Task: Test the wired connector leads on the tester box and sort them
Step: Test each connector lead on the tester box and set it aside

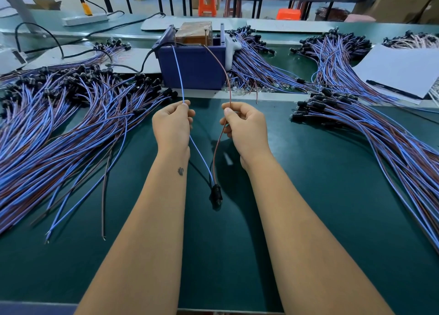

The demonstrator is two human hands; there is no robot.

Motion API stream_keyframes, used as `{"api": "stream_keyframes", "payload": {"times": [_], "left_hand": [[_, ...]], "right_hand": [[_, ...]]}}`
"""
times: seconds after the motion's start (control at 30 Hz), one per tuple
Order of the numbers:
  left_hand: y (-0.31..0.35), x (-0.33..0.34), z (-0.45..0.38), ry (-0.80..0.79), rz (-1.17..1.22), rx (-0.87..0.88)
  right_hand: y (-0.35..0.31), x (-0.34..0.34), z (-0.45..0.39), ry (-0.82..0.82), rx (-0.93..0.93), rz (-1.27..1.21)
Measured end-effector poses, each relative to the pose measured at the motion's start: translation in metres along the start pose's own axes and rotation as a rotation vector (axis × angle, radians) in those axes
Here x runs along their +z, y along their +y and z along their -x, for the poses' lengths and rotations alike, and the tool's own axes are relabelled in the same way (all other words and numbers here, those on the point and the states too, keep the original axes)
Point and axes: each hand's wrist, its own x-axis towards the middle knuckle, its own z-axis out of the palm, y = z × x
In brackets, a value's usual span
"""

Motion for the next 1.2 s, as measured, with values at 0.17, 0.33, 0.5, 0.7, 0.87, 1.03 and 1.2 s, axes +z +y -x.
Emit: {"api": "stream_keyframes", "payload": {"times": [0.17, 0.33, 0.5, 0.7, 0.87, 1.03, 1.2], "left_hand": [[-0.001, 0.0, 0.0, -0.006, -0.006, -0.002], [0.0, 0.0, 0.0, -0.008, -0.024, -0.008], [-0.001, 0.0, 0.0, -0.018, -0.027, 0.0], [0.0, 0.0, 0.0, -0.028, -0.036, 0.003], [0.001, 0.002, 0.001, -0.073, -0.073, 0.013], [0.003, 0.007, 0.008, -0.241, -0.161, 0.041], [0.005, 0.011, 0.013, -0.37, -0.098, 0.057]], "right_hand": [[-0.001, 0.0, 0.0, 0.008, 0.007, -0.004], [0.0, -0.002, 0.0, 0.006, 0.007, -0.009], [0.0, -0.001, -0.001, 0.025, 0.005, -0.023], [0.001, -0.001, -0.002, 0.034, 0.008, -0.018], [0.002, -0.001, -0.002, 0.021, -0.041, 0.084], [0.004, 0.008, 0.001, -0.084, -0.132, 0.266], [0.004, 0.007, 0.002, -0.113, -0.174, 0.332]]}}
